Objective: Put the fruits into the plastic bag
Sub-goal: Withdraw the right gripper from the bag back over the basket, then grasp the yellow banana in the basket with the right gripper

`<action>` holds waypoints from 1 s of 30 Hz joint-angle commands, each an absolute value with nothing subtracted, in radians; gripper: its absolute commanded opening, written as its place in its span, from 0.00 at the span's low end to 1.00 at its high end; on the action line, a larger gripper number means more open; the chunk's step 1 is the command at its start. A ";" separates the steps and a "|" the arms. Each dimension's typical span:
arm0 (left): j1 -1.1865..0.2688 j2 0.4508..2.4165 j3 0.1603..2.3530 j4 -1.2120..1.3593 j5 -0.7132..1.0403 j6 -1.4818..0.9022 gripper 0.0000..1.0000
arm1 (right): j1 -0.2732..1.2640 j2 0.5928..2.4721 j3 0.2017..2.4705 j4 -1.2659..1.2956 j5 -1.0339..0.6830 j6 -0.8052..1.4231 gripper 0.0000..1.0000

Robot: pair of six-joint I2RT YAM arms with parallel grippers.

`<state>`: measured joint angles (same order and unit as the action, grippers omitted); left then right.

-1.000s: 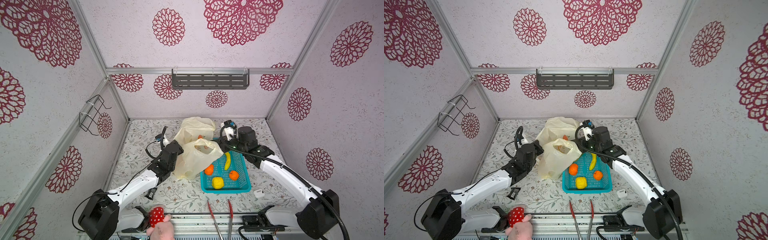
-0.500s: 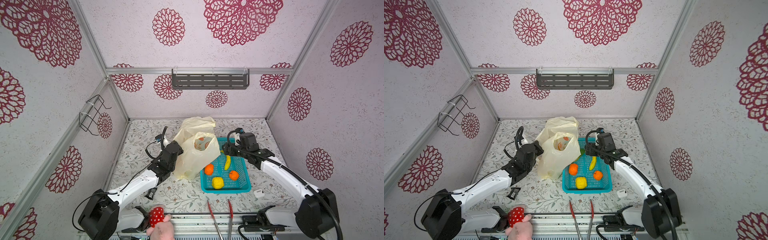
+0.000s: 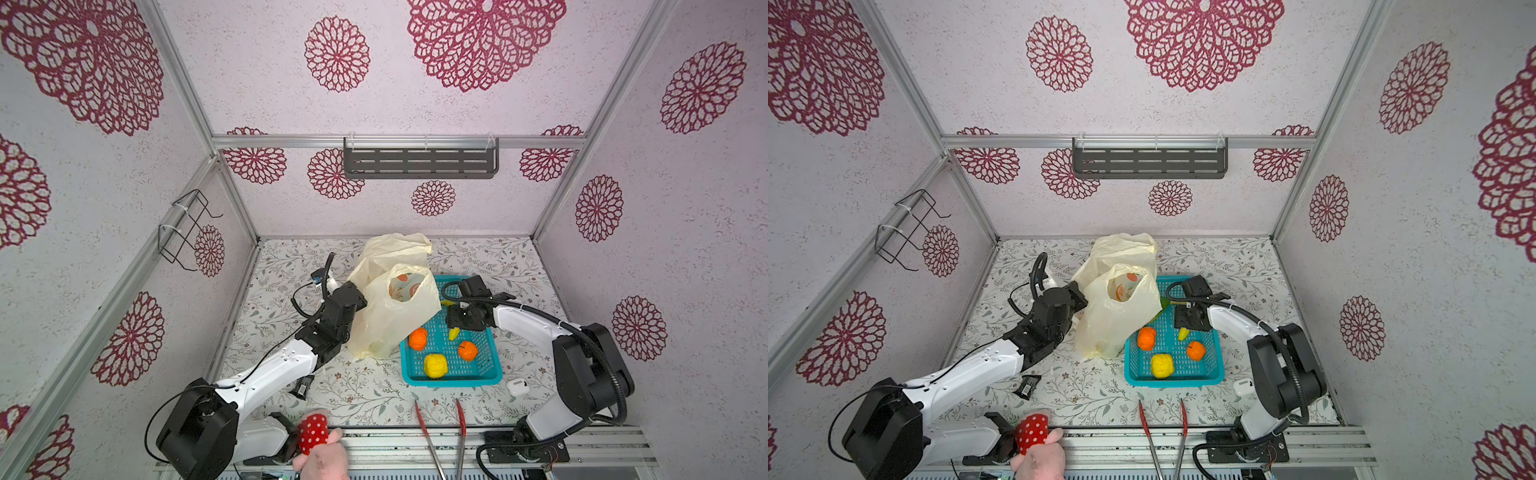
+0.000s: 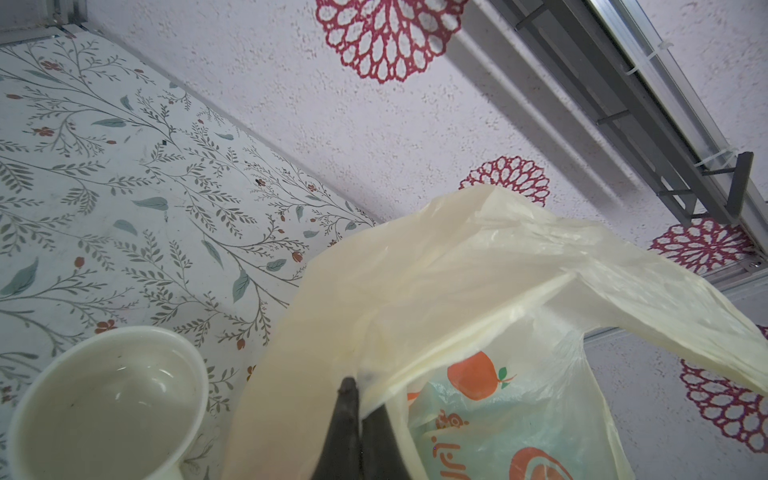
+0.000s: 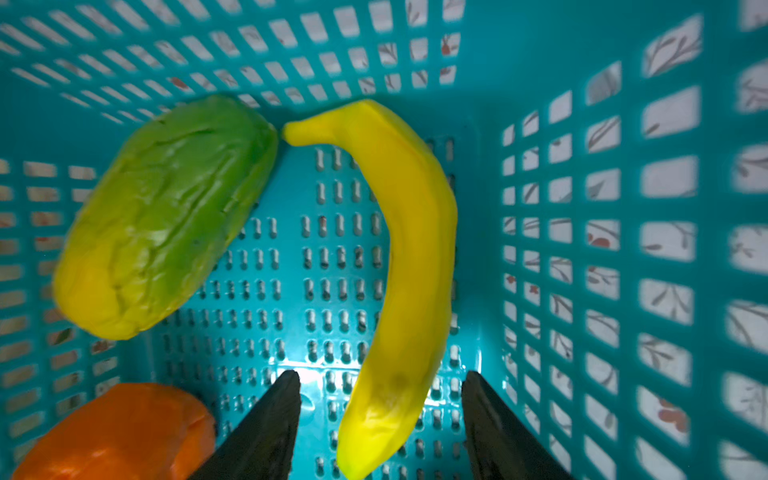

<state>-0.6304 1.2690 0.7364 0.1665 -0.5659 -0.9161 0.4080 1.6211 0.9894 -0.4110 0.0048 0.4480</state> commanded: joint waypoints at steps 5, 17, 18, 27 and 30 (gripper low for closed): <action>-0.635 1.270 0.739 0.183 -0.563 -0.917 0.00 | 0.402 1.703 1.058 -0.438 0.036 0.460 0.54; -0.634 1.261 0.738 0.183 -0.567 -0.907 0.00 | 0.401 1.656 1.010 -0.359 0.081 0.492 0.27; -0.635 1.261 0.738 0.183 -0.567 -0.908 0.00 | 0.402 1.626 0.993 -0.339 0.086 0.503 0.26; -0.635 1.275 0.741 0.191 -0.558 -0.910 0.00 | 0.399 1.299 0.908 -0.206 0.201 0.516 0.27; -0.635 1.280 0.741 0.199 -0.555 -0.912 0.00 | 0.400 1.233 0.895 -0.128 0.130 0.473 0.29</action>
